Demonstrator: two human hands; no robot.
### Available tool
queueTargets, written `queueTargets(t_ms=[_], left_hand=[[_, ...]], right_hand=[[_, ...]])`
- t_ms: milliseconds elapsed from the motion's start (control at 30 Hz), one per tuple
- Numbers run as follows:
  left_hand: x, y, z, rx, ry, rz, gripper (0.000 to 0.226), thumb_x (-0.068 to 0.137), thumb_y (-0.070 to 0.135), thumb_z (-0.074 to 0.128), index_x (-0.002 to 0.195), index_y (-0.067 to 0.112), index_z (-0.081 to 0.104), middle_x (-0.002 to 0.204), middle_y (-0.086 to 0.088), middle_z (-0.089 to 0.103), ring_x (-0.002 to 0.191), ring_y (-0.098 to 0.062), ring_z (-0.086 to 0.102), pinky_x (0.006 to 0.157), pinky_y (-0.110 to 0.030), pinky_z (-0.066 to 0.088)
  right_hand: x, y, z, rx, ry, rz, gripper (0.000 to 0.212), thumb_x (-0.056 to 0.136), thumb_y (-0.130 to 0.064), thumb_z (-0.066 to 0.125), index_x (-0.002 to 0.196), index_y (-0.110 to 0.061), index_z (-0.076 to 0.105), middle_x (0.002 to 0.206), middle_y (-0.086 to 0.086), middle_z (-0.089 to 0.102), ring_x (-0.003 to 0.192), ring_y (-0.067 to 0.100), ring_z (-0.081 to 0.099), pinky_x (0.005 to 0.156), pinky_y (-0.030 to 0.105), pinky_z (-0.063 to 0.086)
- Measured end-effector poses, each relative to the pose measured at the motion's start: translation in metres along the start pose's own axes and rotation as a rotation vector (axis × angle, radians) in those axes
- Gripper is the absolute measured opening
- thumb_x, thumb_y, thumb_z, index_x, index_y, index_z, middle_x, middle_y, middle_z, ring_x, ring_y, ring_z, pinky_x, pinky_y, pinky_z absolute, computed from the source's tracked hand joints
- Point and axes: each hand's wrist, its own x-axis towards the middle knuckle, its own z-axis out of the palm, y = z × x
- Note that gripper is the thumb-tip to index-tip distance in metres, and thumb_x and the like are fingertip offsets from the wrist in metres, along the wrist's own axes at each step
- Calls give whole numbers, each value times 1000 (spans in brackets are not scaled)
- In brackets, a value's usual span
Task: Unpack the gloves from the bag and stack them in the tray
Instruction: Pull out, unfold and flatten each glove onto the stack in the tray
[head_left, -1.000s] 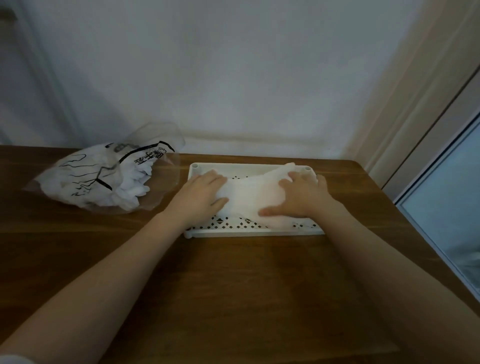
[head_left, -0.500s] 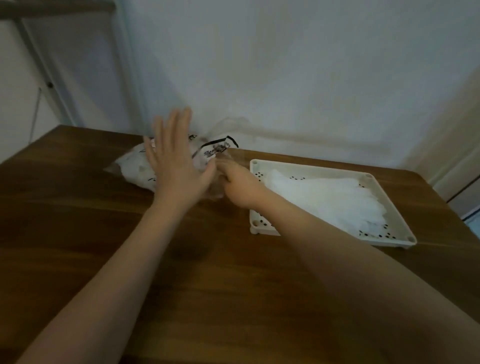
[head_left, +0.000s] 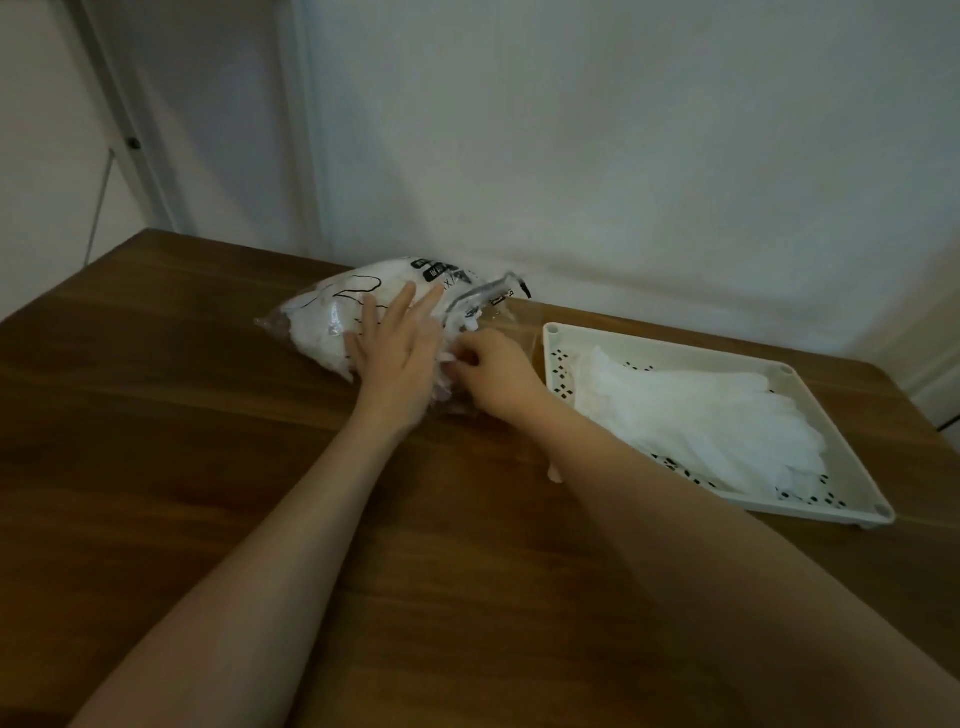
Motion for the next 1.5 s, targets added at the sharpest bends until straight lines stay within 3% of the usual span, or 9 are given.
queueTargets(t_ms=[100, 300, 500, 667, 867, 1000, 1200, 1367, 1500], left_hand=[[0, 4, -1, 28, 36, -46, 58, 84, 43, 24, 138, 29, 41, 155, 3, 20, 144, -17, -3, 112, -49, -13], [5, 11, 8, 104, 38, -181, 38, 101, 21, 32, 136, 18, 45, 157, 3, 11, 144, -15, -5, 111, -50, -14], [-11, 39, 11, -13, 23, -21, 47, 88, 37, 37, 129, 20, 50, 150, 5, 29, 144, -13, -3, 109, -46, -20], [-19, 25, 13, -89, -65, 402, 52, 84, 32, 55, 134, 36, 38, 151, 2, 22, 138, -7, 13, 115, -48, 17], [-15, 29, 21, 172, -4, 426, 29, 82, 32, 67, 107, 17, 62, 149, -9, 32, 136, -27, 25, 113, -49, 16], [-8, 28, 23, 161, 55, 453, 11, 82, 6, 63, 92, 11, 62, 135, -13, 47, 126, -32, 40, 107, -53, 29], [-8, 32, 27, 197, 48, 483, 15, 76, 0, 63, 86, 11, 61, 123, -9, 54, 119, -23, 42, 102, -43, 31], [-10, 34, 27, 137, 52, 445, 10, 77, 8, 63, 85, 12, 58, 115, -6, 56, 113, -23, 47, 99, -39, 33], [-9, 37, 23, 109, 56, 472, 15, 81, 33, 50, 80, 19, 54, 116, -3, 55, 113, -20, 46, 98, -40, 34]], right_hand=[[-11, 3, -21, 410, 11, 36, 15, 88, -5, 57, 75, -10, 62, 96, -9, 54, 87, 1, 50, 82, 20, 43], [-25, 26, -57, 1484, 91, 197, 16, 84, -4, 37, 87, -3, 53, 95, 18, 65, 96, 31, 61, 85, 42, 49], [-27, 33, -48, 614, 83, 198, 19, 98, -19, 46, 82, -13, 55, 80, 2, 56, 74, 14, 52, 72, 25, 46], [-29, 22, -61, 742, 212, 178, 23, 96, -13, 47, 75, -13, 56, 79, 5, 55, 76, 19, 50, 74, 32, 42], [-42, 20, -70, 800, 108, 125, 17, 94, -8, 52, 78, -9, 60, 84, 2, 65, 78, 12, 62, 74, 27, 53], [-45, 28, -81, 432, 238, 179, 17, 87, -18, 65, 74, -7, 62, 76, 4, 63, 67, 8, 57, 64, 21, 46], [-50, 46, -102, -8, -100, 336, 22, 89, -22, 60, 75, -6, 56, 81, 11, 56, 74, 22, 50, 66, 29, 41], [-52, 37, -92, -70, 122, -9, 28, 93, -31, 52, 118, -19, 58, 123, -3, 57, 109, 9, 50, 89, 25, 39], [-50, 35, -73, -275, 43, -174, 33, 84, -42, 62, 110, -22, 64, 113, -7, 61, 115, 16, 48, 101, 44, 36]])
